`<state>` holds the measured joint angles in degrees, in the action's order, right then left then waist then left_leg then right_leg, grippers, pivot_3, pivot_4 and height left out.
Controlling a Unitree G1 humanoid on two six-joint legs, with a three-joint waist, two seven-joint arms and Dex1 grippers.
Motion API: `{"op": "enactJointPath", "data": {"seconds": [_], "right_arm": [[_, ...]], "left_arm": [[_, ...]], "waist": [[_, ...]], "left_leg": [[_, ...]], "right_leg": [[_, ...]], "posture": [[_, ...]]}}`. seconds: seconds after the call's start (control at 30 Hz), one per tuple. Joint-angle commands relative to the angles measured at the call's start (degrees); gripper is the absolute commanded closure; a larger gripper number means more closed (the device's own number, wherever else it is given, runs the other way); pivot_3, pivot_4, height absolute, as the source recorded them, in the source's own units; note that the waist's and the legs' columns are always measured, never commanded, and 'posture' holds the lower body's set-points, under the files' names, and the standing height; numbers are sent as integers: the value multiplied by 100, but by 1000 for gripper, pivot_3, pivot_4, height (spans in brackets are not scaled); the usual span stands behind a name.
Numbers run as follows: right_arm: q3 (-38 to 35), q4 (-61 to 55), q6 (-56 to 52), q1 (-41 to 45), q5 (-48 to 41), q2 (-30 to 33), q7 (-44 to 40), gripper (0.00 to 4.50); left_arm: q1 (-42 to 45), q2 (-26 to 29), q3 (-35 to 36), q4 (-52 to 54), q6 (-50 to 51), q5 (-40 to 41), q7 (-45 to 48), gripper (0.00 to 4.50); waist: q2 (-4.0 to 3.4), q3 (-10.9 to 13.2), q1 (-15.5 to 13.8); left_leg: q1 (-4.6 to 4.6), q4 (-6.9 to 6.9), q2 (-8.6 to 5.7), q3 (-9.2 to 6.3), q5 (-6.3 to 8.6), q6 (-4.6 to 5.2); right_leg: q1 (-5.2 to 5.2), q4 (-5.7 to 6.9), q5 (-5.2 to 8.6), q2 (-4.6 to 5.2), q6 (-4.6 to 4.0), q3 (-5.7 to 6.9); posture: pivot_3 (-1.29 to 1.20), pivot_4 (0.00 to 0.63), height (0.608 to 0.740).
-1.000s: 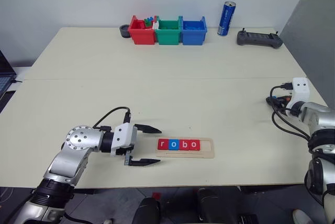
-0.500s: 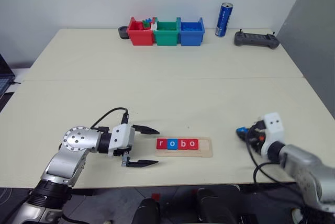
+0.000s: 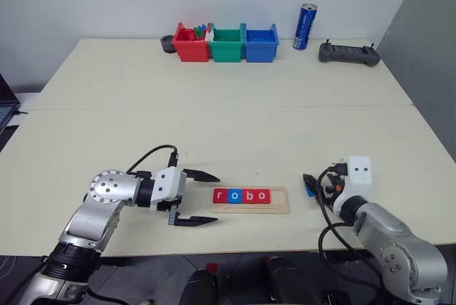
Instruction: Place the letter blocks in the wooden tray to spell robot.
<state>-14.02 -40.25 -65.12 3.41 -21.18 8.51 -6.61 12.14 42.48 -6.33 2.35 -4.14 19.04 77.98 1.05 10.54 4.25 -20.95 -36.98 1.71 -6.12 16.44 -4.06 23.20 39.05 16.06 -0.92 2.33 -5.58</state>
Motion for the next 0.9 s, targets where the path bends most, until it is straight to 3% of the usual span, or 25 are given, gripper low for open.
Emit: {"op": "enactJointPath", "data": {"seconds": [0.03, 0.2, 0.4, 0.57, 0.9], "right_arm": [[-276, -122, 51, 428, -378, 302, -345, 20], [241, 392, 644, 391, -676, 2265, -2331, 20], [1116, 1439, 2938, -99, 150, 4249, -4417, 20], [1586, 2387, 3720, 302, 382, 4599, -5214, 20], [2383, 3446, 4400, 1293, 829, 4502, -6096, 20]], "left_arm": [[82, 2, 67, 154, -21, 43, -49, 0], [86, -2, 43, 242, 44, 42, -105, 0], [105, 15, 24, 374, 162, 42, -165, 0], [136, -5, -1, 394, 198, 35, -181, 0], [119, -16, 16, 107, -48, -14, -82, 0]], "waist": [[-2, 1, 1], [-2, 4, -13], [2, 7, -74], [4, 8, -57], [4, 10, -92]], "left_leg": [[0, 1, 0, 0, 0, 0], [-3, 2, -4, 2, 1, 2], [-5, 0, -5, 6, 4, 7], [1, -5, -3, 10, 3, 7], [-1, -6, -4, 8, 3, 6]], "right_leg": [[0, -1, -6, 0, -12, 0], [-1, -9, -6, 3, -11, 1], [-1, -12, 9, 4, 13, 1], [-2, -7, 8, 2, 13, -5], [-3, -7, -9, 4, -16, -2]], "posture": [[0, 150, 740], [0, 150, 740], [0, 150, 740], [0, 150, 740], [0, 150, 740]]}}
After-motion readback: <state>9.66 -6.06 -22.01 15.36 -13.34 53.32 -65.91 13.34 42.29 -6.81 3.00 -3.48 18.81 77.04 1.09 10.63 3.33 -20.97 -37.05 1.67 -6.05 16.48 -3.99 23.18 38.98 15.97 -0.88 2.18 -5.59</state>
